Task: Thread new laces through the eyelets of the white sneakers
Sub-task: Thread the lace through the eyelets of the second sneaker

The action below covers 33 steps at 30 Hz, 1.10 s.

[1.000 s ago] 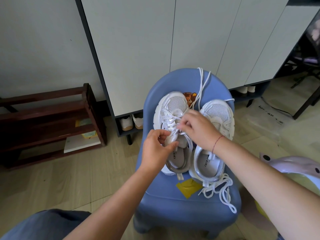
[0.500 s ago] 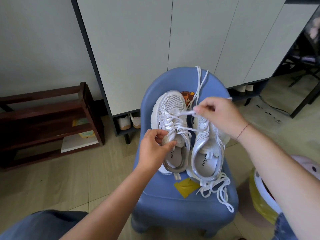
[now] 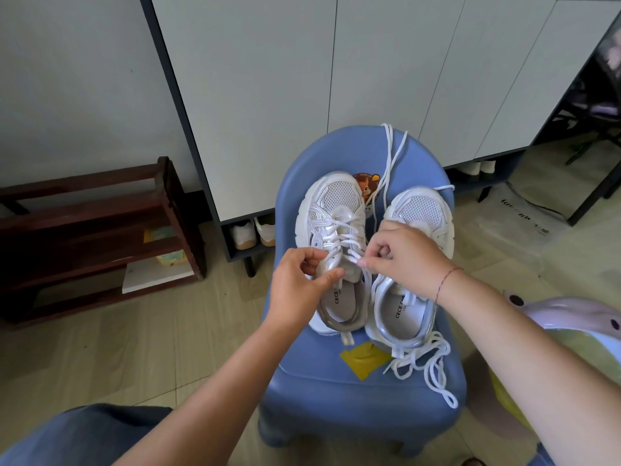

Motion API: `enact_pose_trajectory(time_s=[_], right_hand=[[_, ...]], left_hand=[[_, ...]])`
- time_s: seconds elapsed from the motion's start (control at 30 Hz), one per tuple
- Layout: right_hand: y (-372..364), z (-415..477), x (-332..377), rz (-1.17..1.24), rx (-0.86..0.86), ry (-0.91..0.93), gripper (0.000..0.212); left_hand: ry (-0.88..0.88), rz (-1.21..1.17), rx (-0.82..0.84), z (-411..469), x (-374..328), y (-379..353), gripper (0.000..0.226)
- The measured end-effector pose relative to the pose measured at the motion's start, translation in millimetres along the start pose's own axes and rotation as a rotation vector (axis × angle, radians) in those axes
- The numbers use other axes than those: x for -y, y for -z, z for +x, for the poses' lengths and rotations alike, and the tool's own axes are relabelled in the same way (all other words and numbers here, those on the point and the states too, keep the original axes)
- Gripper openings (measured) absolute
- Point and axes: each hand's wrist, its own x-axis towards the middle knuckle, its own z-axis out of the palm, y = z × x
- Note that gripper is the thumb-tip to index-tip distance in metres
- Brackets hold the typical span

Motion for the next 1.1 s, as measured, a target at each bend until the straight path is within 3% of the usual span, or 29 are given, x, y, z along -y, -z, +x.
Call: enact_pose_trajectory(time_s=[0.13, 0.2, 0.33, 0.63, 0.8, 0.97, 1.1], right_hand=[[4.6, -11.7, 5.6, 0.113, 0.238, 0.012, 0.022], [6.5, -7.7, 2.2, 0.11, 0.146, -0.004, 0.026], [0.7, 9.6, -4.2, 0.079, -0.196, -0.084, 0.018], [-23.2, 24.3, -7.0, 0.168, -0.211, -0.131, 0.007], [-20.1, 27.4, -5.3, -0.068, -0.122, -0.028, 0.011], [-9.2, 39.7, -5.6, -0.411, -0.19, 0.172, 0.014], [-11.6, 36.5, -2.4, -0.319, -0.23, 0.145, 0.012]], left_hand=[[0.002, -0.003, -0.004, 1.0, 1.8, -0.1, 0.033], [0.01, -0.009, -0.001, 1.0, 1.8, 0.0, 0.033], [0.012, -0.015, -0.003, -0.3, -0.2, 0.3, 0.031], [0.01, -0.016, -0.005, 0.0, -0.1, 0.4, 0.033], [0.006, -0.011, -0.007, -0.2, -0.3, 0.6, 0.032], [-0.003, -0.001, 0.009, -0.4, -0.9, -0.9, 0.033], [0.006, -0.004, 0.002, 0.1, 1.1, 0.3, 0.032]])
